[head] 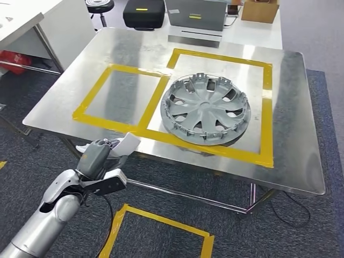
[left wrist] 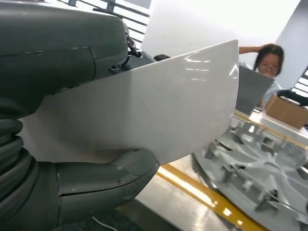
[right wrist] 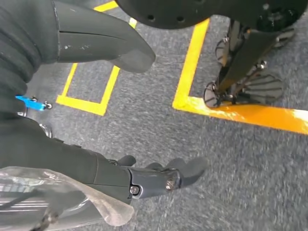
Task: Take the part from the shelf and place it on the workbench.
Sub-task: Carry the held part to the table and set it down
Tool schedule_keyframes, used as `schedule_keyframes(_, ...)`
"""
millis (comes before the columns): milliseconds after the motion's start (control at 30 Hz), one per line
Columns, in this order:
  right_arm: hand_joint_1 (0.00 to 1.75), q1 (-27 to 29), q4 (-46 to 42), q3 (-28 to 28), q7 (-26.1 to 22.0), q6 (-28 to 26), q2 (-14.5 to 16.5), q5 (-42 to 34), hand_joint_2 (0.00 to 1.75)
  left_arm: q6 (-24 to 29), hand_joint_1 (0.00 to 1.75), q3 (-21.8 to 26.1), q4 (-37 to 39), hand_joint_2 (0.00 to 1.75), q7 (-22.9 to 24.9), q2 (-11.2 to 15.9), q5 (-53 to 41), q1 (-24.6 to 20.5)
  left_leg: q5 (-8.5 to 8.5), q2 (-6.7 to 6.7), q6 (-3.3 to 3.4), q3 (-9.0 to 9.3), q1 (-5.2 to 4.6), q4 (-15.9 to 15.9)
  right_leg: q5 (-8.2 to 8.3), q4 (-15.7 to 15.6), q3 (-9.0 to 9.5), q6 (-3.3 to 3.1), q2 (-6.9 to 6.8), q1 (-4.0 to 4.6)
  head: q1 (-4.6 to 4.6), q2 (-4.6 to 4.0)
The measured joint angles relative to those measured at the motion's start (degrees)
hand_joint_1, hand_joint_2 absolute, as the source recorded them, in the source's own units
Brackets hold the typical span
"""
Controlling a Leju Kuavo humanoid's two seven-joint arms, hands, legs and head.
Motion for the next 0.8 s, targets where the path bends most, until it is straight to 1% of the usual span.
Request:
schedule_keyframes(33, 0.00, -0.05, 0.00, 0.00, 0.00, 0.01, 0.00, 0.01, 1.75, 0.00, 1.75, 0.04, -0.01, 1.75, 0.00, 0.04, 0.00, 0.02, 0.09, -0.38, 0.26, 0.11, 0.10, -0.25, -0.18, -0.05, -0.01, 0.33, -0.01, -0.08, 0.04, 0.00)
schedule_keyframes(67, 0.00, -0.11, 0.00, 0.00, -0.01, 0.01, 0.00, 0.00, 1.75, 0.01, 1.75, 0.07, -0.01, 1.75, -0.01, 0.05, 0.00, 0.00, 0.18, -0.76, 0.55, 0.31, 0.25, -0.55, -0.59, 0.27, -0.13, 0.57, 0.60, -0.18, 0.05, 0.00)
schedule_keyframes(100, 0.00, -0.17, -0.01, 0.01, -0.02, 0.01, -0.01, -0.01, 1.75, 0.01, 1.75, 0.09, -0.02, 1.75, -0.01, 0.03, 0.00, -0.07, 0.28, -1.10, 0.85, 0.53, 0.45, -0.86, -1.52, 1.71, -0.81, 0.78, 1.71, -0.24, 0.15, 0.00)
schedule_keyframes(133, 0.00, -0.18, -0.01, 0.02, -0.02, 0.00, -0.01, -0.01, 1.75, 0.01, 1.75, 0.10, -0.02, 1.75, -0.01, -0.02, 0.00, -0.12, 0.32, -1.43, 1.10, 0.72, 0.64, -1.05, -2.92, 4.42, -2.22, 0.93, 3.03, -0.31, 0.29, 0.00)
schedule_keyframes(167, 0.00, -0.13, 0.00, 0.03, -0.02, 0.01, -0.01, -0.02, 1.75, 0.01, 1.75, 0.09, -0.02, 1.75, -0.01, -0.05, 0.00, -0.18, 0.27, -1.82, 1.28, 0.76, 0.66, -1.05, -4.52, 8.16, -4.15, 1.02, 4.07, -0.32, 0.41, 0.00)
schedule_keyframes(200, 0.00, -0.05, 0.01, 0.03, -0.01, 0.01, -0.01, -0.01, 1.75, 0.00, 1.75, 0.07, -0.02, 1.75, -0.01, -0.07, 0.00, -0.16, 0.21, -2.27, 1.39, 0.77, 0.66, -1.02, -5.98, 12.21, -6.42, 1.12, 4.60, -0.30, 0.51, 0.00)
schedule_keyframes(233, 0.00, 0.06, 0.01, 0.02, 0.01, 0.02, -0.01, 0.01, 1.75, 0.00, 1.75, 0.04, -0.02, 1.75, -0.01, -0.09, 0.00, -0.08, 0.16, -2.77, 1.44, 0.80, 0.63, -1.00, -6.57, 15.15, -8.29, 1.19, 4.76, -0.31, 0.55, 0.00)
schedule_keyframes(267, 0.00, 0.14, 0.01, 0.02, 0.02, 0.02, -0.01, 0.01, 1.75, 0.00, 1.75, -0.01, -0.02, 1.75, -0.01, -0.11, 0.00, -0.01, 0.10, -3.30, 1.44, 0.86, 0.60, -0.97, -6.02, 16.12, -9.31, 1.21, 4.82, -0.30, 0.55, 0.00)
schedule_keyframes(300, 0.00, 0.19, 0.01, 0.02, 0.02, 0.01, -0.01, 0.02, 1.75, 0.00, 1.75, -0.05, -0.02, 1.75, -0.01, -0.13, 0.00, 0.04, 0.03, -3.84, 1.37, 0.96, 0.62, -0.92, -4.30, 14.71, -9.15, 1.20, 4.87, -0.30, 0.56, 0.00)
schedule_keyframes(333, 0.00, 0.19, 0.01, 0.02, 0.01, -0.01, -0.01, 0.01, 1.75, 0.00, 1.75, -0.07, -0.02, 1.75, -0.01, -0.14, 0.00, 0.06, -0.10, -4.38, 1.23, 1.09, 0.67, -0.82, -1.79, 11.22, -7.91, 1.16, 5.12, -0.34, 0.56, 0.00)
schedule_keyframes(367, 0.00, 0.15, 0.01, 0.02, 0.00, -0.03, -0.01, 0.01, 1.75, 0.00, 1.75, -0.08, -0.02, 1.75, -0.02, -0.14, 0.00, 0.07, -0.27, -4.85, 1.03, 1.18, 0.72, -0.69, 0.18, 7.24, -6.23, 1.12, 5.87, -0.44, 0.55, 0.00)
schedule_keyframes(400, 0.00, 0.11, 0.01, 0.02, -0.01, -0.03, -0.01, 0.01, 1.75, -0.01, 1.75, -0.08, -0.02, 1.75, -0.01, -0.13, 0.00, 0.01, -0.45, -5.28, 0.78, 1.15, 0.71, -0.43, 1.54, 3.75, -4.54, 1.03, 6.72, -0.52, 0.53, 0.00)
schedule_keyframes(433, 0.00, 0.09, 0.02, 0.03, -0.01, -0.02, -0.01, 0.01, 1.75, -0.01, 1.75, -0.08, -0.02, 1.75, -0.01, -0.13, 0.00, -0.02, -0.56, -5.63, 0.51, 1.04, 0.72, -0.27, 2.08, 1.55, -3.43, 0.87, 7.40, -0.56, 0.53, 0.00)
schedule_keyframes(467, 0.00, 0.07, 0.03, 0.03, 0.00, -0.01, -0.01, 0.01, 1.75, -0.01, 1.75, -0.07, -0.02, 1.75, -0.01, -0.13, 0.00, -0.02, -0.57, -5.95, 0.23, 0.92, 0.74, -0.21, 1.88, 0.81, -2.94, 0.63, 7.85, -0.51, 0.51, 0.00)
schedule_keyframes(533, 0.00, 0.10, 0.03, 0.03, 0.04, 0.02, 0.00, 0.02, 1.75, -0.01, 1.75, -0.07, -0.02, 1.75, -0.01, -0.11, 0.00, 0.03, -0.52, -6.34, -0.34, 0.76, 0.88, -0.29, 2.01, 0.52, -2.71, -0.05, 7.40, -0.39, 0.54, 0.00)
schedule_keyframes(567, 0.00, 0.09, 0.03, 0.03, 0.05, 0.02, 0.01, 0.03, 1.75, -0.01, 1.75, -0.06, -0.02, 1.75, 0.00, -0.11, 0.00, 0.05, -0.78, -5.99, -0.63, 0.66, 0.93, 0.03, 2.09, 0.36, -2.52, -0.43, 7.15, -0.41, 0.48, 0.00)
schedule_keyframes(600, 0.00, 0.09, 0.02, 0.03, 0.04, 0.01, 0.01, 0.02, 1.75, -0.01, 1.75, -0.05, -0.02, 1.75, -0.01, -0.10, 0.00, 0.01, -1.53, -5.33, -0.93, 0.19, 0.96, 1.18, 2.13, 0.18, -2.31, -0.78, 6.89, -0.48, 0.39, 0.00)
schedule_keyframes(633, 0.00, 0.11, 0.01, 0.02, 0.02, -0.01, 0.00, 0.01, 1.75, -0.01, 1.75, -0.05, -0.02, 1.75, -0.02, -0.09, 0.00, -0.04, -2.81, -4.54, -1.20, -0.80, 1.00, 3.48, 2.13, 0.03, -2.07, -1.10, 6.62, -0.54, 0.32, 0.00)
schedule_keyframes(667, 0.00, 0.16, -0.01, 0.01, 0.00, -0.03, -0.02, -0.01, 1.75, 0.00, 1.75, -0.05, -0.02, 1.75, -0.02, -0.09, 0.00, -0.07, -4.50, -3.78, -1.45, -2.41, 1.07, 7.02, 2.01, 0.01, -1.89, -1.33, 6.35, -0.48, 0.24, 0.00)
schedule_keyframes(700, 0.00, 0.21, -0.01, -0.02, -0.02, -0.04, -0.03, -0.02, 1.75, -0.01, 1.75, -0.05, -0.02, 1.75, -0.01, -0.09, 0.00, -0.04, -6.16, -3.43, -1.64, -4.39, 1.19, 11.07, 1.88, 0.01, -1.76, -1.47, 6.08, -0.41, 0.22, 0.00)
schedule_keyframes(733, 0.00, 0.26, -0.01, -0.03, -0.01, -0.04, -0.03, -0.01, 1.75, -0.01, 1.75, -0.07, -0.01, 1.75, -0.01, -0.09, 0.00, 0.06, -7.20, -3.29, -1.76, -6.14, 1.30, 14.40, 1.74, 0.01, -1.63, -1.54, 5.82, -0.35, 0.23, 0.00)
schedule_keyframes(767, 0.00, 0.27, -0.01, -0.03, -0.01, -0.04, -0.03, -0.01, 1.75, -0.02, 1.75, -0.08, -0.01, 1.75, -0.01, -0.10, 0.00, 0.18, -7.25, -3.26, -1.81, -7.14, 1.37, 16.10, 1.60, 0.01, -1.50, -1.54, 5.61, -0.31, 0.23, 0.00)
schedule_keyframes(800, 0.00, 0.26, -0.01, -0.03, -0.01, -0.03, -0.03, -0.01, 1.75, -0.02, 1.75, -0.08, 0.00, 1.75, 0.00, -0.10, 0.00, 0.26, -6.14, -3.25, -1.77, -6.99, 1.41, 15.44, 1.44, 0.02, -1.30, -1.48, 5.47, -0.29, 0.22, 0.00)
